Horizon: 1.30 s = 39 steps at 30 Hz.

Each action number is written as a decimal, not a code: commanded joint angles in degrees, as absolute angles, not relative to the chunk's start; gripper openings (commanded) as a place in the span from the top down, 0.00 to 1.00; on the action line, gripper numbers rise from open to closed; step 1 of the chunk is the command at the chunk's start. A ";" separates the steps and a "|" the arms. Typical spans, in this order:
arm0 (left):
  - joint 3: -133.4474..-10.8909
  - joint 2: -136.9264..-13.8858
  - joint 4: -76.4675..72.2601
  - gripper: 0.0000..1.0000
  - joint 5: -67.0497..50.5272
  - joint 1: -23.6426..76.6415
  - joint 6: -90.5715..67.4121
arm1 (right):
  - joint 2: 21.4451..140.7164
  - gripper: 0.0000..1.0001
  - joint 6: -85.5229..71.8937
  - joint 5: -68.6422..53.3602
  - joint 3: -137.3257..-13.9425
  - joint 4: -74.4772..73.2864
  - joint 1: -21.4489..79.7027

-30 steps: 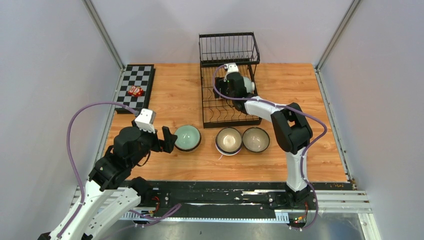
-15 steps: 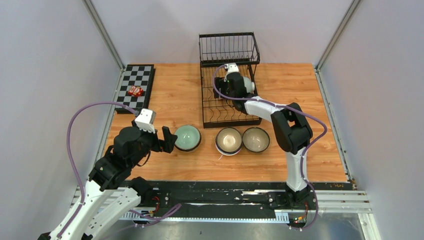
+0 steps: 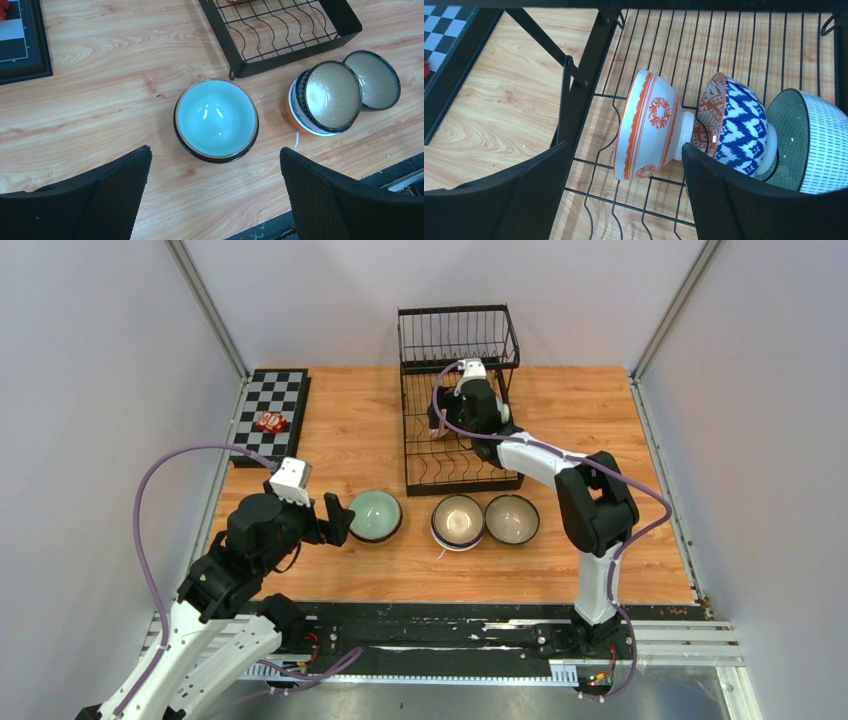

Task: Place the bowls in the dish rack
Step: Place the bowl in the dish rack.

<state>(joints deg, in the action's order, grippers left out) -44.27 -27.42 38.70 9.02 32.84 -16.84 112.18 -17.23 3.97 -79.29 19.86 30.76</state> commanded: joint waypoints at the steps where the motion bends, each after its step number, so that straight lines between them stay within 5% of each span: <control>1: -43.68 -26.63 37.43 0.00 8.34 32.56 -15.99 | 108.38 0.16 -18.48 3.01 -77.13 20.92 30.38; 24: -44.82 -29.10 38.80 0.00 10.16 32.61 -19.88 | 83.29 0.20 -18.94 -1.86 -57.17 17.73 31.50; 39: -44.03 -42.85 34.42 0.05 9.40 32.61 -27.04 | 61.21 0.24 -18.88 -7.72 -49.54 -4.68 31.73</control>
<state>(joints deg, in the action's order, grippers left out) -44.27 -40.73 37.32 10.13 32.84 -25.08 65.45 -19.11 -5.17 -51.42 4.03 31.16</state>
